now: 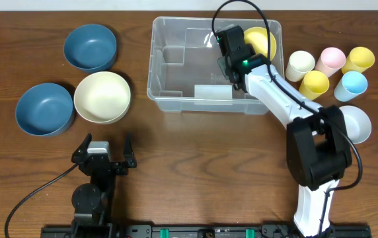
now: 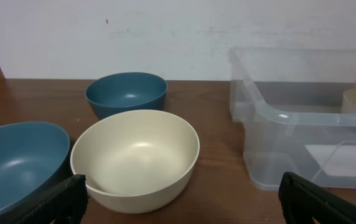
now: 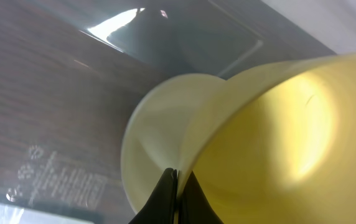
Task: Pack container
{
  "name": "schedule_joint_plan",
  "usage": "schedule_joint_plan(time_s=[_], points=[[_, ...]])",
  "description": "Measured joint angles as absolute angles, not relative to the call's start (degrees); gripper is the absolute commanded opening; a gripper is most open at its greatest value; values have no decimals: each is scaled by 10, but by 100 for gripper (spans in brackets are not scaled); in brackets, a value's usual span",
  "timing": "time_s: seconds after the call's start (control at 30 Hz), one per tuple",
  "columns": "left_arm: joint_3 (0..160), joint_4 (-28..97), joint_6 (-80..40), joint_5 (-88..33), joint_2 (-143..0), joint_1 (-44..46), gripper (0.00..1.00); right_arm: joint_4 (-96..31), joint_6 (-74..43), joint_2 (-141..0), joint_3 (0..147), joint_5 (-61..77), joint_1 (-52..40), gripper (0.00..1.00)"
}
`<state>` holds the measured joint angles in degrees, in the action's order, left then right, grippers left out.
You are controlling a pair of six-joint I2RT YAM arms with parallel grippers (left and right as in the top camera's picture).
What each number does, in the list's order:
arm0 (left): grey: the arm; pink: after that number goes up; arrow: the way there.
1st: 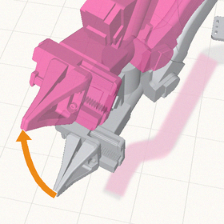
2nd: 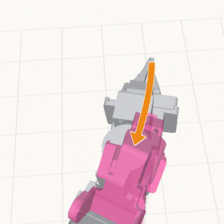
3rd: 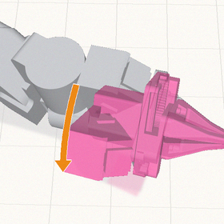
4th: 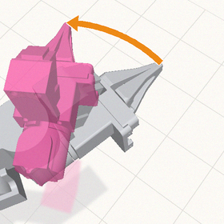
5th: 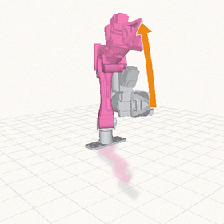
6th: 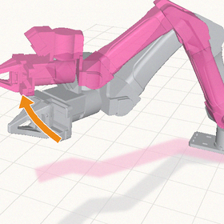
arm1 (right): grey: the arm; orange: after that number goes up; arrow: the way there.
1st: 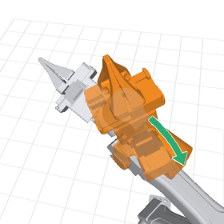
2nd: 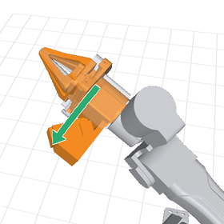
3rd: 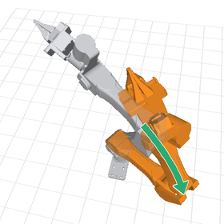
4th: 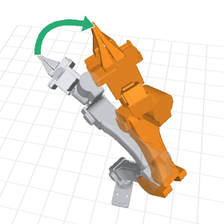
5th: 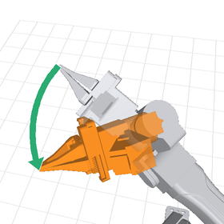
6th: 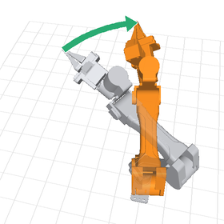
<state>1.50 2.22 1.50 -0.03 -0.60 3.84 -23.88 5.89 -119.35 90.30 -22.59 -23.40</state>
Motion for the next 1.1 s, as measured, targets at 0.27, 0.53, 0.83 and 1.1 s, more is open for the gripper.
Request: schedule_joint_plan(time_s=[0.27,0.53,0.83,1.1], points=[[15,22,15,-1,-6,38,98,-233,62,-1196,903,-203,-229,38],[15,22,15,-1,-6,38,98,-241,69,-1196,903,-195,-230,54],[15,22,15,-1,-6,38,98,-406,53,-1191,997,-196,-268,67],[15,22,15,-1,-6,38,98,-637,-69,-1058,1118,-158,-268,81]])
